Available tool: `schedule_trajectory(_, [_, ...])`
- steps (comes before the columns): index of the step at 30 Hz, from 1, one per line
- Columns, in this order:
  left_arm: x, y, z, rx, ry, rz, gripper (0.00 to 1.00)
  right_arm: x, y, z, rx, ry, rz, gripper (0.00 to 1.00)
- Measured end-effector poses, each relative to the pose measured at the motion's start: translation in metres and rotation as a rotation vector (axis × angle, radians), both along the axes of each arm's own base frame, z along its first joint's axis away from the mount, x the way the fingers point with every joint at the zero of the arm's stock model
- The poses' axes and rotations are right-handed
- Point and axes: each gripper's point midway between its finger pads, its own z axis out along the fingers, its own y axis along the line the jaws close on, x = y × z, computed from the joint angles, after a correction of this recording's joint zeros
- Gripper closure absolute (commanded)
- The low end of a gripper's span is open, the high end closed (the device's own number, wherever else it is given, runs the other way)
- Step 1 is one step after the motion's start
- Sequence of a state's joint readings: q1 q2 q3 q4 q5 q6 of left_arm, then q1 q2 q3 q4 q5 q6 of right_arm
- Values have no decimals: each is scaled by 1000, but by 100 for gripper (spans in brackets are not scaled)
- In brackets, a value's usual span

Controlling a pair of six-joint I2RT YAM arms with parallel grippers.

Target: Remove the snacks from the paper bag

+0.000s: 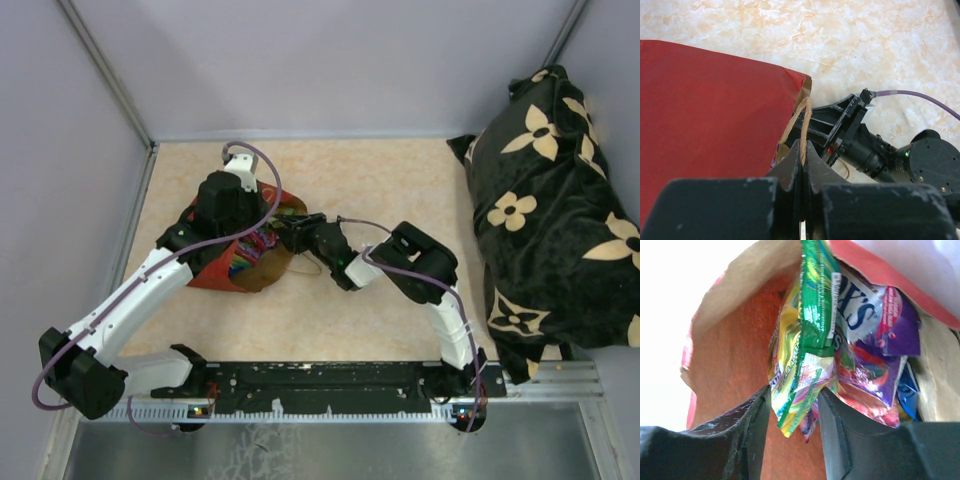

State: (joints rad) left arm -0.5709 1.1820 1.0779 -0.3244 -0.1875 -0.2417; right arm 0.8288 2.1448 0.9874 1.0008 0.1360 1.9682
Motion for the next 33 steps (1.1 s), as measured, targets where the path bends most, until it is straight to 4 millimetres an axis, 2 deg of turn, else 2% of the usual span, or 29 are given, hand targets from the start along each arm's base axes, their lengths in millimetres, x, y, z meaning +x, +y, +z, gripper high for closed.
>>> schedule_trajectory(5, [-1,1,-1,6,4,-1,100,16,6,3,23,-8,5,75])
schedule_trajectory(7, [-1,1,-2,9,6,1,100,18,8,1,13,-10,13,88])
schedule_trajectory(10, [-1,2,-2,13,8,4,100,18,13,5,2,-24,34,100])
schedule_trajectory(17, [1,6,-2,30,0,21,100,11,18,7,-60,-52,87,100])
schedule_trajectory(20, [2,9,0,38,-6,35,100,5,15,26,-69,-92,103,100])
schedule_trajectory(28, [8,15,6,53,-26,77,100,-10,4,93,-29,-259,119,100])
schedule_trajectory(31, [11,18,10,57,-35,96,100,-17,4,111,-4,-315,142,100])
schedule_trajectory(33, [12,20,12,61,-39,108,100,-25,1,114,-6,-329,161,100])
